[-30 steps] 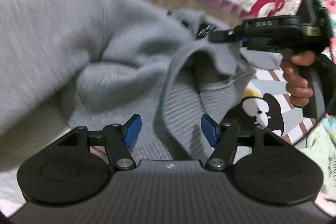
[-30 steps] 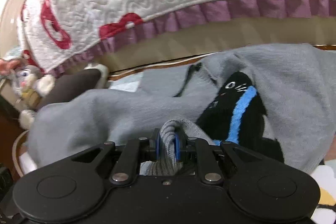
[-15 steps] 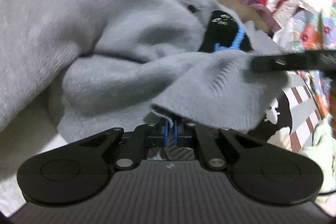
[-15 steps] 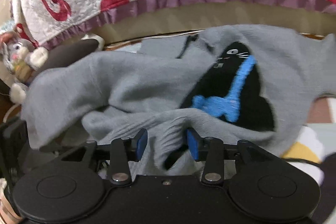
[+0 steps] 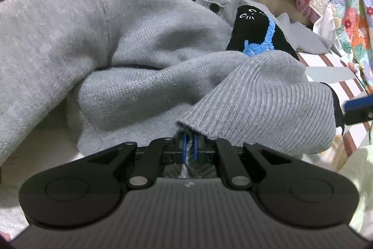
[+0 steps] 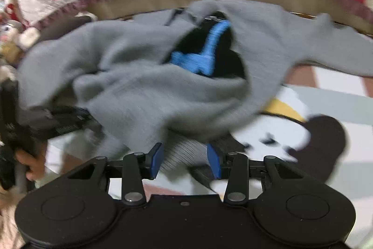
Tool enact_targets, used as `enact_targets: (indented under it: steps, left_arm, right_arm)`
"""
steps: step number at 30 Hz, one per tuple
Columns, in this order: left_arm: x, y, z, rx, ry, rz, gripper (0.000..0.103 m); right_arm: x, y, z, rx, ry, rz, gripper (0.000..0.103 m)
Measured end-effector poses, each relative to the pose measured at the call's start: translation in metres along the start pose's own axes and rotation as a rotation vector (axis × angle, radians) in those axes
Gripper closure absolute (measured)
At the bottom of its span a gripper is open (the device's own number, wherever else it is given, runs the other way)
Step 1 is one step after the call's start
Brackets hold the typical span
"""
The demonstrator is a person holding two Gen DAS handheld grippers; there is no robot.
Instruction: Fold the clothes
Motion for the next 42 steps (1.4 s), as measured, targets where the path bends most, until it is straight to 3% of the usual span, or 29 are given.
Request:
enact_targets:
  steps: [6,8,12,15,17,21,28,29,31,37,42]
  left_arm:
    - [-0.014,-0.003,-0.007,0.006,-0.066,-0.020,0.098]
    - [-0.018,-0.003,-0.005,-0.009,-0.091,-0.019,0.097]
    - [-0.011,-0.001,-0.006,0.001,-0.053,-0.003,0.097]
    - [-0.008,0.002,-0.014,0.023,-0.041,0.014,0.097]
    - [-0.006,0.003,-0.023,0.045,-0.008,0.008,0.097]
    - [-0.006,0.005,-0.036,0.087,0.018,0.012,0.097]
    - [-0.008,0.007,-0.037,0.075,0.021,-0.011,0.097]
    - [-0.007,0.007,-0.038,0.078,0.029,-0.015,0.097]
    - [-0.003,0.007,-0.040,0.092,0.033,-0.009,0.097]
    - [0.008,0.006,-0.040,0.083,0.065,-0.001,0.095]
    - [0.025,0.004,-0.040,0.070,0.121,0.009,0.083]
  right_arm:
    - [0.028,0.002,-0.104,0.042,0.085,-0.019,0.054]
    - [0.043,0.005,-0.140,0.059,0.187,-0.065,0.046]
    - [0.077,0.015,-0.194,0.060,0.357,-0.113,0.047]
    - [0.098,0.020,-0.234,0.111,0.410,-0.091,0.056]
    - [0.108,0.024,-0.255,0.150,0.427,-0.068,0.076]
    - [0.120,0.034,-0.281,0.210,0.458,-0.042,0.085]
    - [0.102,0.046,-0.239,0.255,0.399,-0.109,0.081]
    - [0.100,0.047,-0.225,0.252,0.412,-0.127,0.063]
    - [0.097,0.051,-0.194,0.224,0.470,-0.153,0.040]
    - [0.066,0.052,-0.101,0.217,0.319,-0.221,0.041]
    - [0.015,0.041,-0.036,0.240,0.155,-0.366,0.041]
Point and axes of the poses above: each gripper's, at about its wrist camera, not at the fingertips, and z roughly the way its jaws point, x to its right, y to its underside, the point moved 8 cm from there along z, roughly the way its jaws point
